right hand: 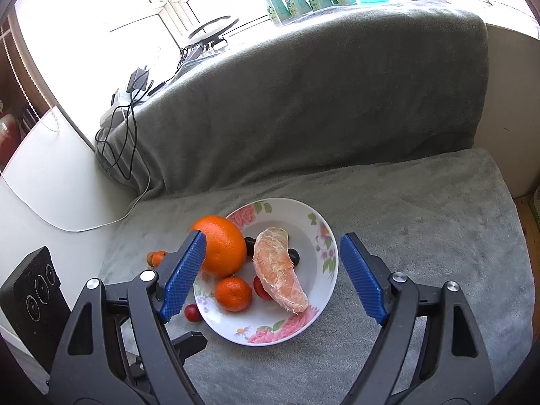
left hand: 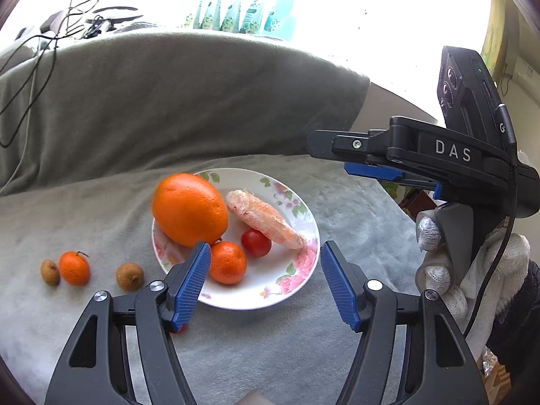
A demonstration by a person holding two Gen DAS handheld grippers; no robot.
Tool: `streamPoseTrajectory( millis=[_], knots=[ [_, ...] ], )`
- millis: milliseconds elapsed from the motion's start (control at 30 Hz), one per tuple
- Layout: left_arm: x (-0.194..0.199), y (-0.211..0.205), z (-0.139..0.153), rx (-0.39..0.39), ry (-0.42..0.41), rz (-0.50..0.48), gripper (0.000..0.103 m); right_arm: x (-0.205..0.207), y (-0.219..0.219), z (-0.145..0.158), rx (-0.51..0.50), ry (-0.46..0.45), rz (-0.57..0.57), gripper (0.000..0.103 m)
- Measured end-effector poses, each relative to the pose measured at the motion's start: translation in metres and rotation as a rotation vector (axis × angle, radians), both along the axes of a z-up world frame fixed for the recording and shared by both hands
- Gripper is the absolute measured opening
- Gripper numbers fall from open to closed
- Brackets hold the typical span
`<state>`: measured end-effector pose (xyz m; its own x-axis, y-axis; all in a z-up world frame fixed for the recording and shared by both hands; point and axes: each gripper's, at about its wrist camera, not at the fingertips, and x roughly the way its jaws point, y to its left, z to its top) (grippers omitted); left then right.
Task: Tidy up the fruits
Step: 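Withdraw both tools from the plate toward the remaining fruits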
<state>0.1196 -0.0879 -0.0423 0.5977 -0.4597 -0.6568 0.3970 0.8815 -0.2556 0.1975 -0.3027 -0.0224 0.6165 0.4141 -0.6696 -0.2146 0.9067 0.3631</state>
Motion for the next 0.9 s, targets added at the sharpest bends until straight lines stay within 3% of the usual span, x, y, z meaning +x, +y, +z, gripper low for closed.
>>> streamPoseTrajectory(
  millis=[500, 900],
  knots=[
    [-0.021, 0.095, 0.004, 0.052, -0.056, 0.192, 0.067, -0.060, 0.065, 0.006, -0.116, -0.140, 0.138, 0.084],
    [-0.029, 0.162, -0.017, 0.070, -0.024, 0.329, 0.067, -0.089, 0.108, -0.010, -0.191, -0.151, 0.275, 0.084]
  ],
)
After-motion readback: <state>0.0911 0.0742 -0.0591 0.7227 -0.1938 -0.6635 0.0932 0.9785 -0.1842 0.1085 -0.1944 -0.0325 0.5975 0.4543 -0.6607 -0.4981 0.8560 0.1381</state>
